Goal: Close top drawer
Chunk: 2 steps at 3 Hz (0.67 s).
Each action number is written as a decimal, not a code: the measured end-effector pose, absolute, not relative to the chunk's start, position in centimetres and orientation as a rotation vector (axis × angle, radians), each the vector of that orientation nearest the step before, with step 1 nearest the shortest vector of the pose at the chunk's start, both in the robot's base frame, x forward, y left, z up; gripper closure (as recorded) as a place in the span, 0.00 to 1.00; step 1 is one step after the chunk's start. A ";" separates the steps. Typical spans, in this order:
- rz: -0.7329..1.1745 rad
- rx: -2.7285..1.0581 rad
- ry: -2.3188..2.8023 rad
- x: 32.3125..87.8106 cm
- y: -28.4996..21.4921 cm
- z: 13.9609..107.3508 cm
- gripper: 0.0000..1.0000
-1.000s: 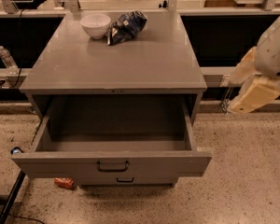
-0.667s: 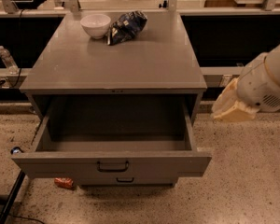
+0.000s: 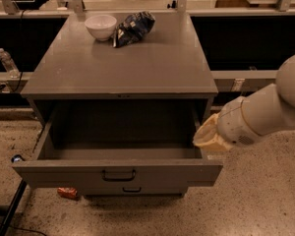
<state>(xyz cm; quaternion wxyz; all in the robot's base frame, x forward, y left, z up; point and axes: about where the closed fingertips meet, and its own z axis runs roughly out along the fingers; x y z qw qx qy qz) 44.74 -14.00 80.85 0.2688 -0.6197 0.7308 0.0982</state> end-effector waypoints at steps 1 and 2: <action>0.261 -1.670 1.968 44.8 -13.9 80.6 1.00; 0.284 -1.643 1.989 43.8 -13.5 79.1 1.00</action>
Offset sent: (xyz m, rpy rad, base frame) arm -0.0269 0.0117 -0.0524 0.0532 0.0542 -0.0636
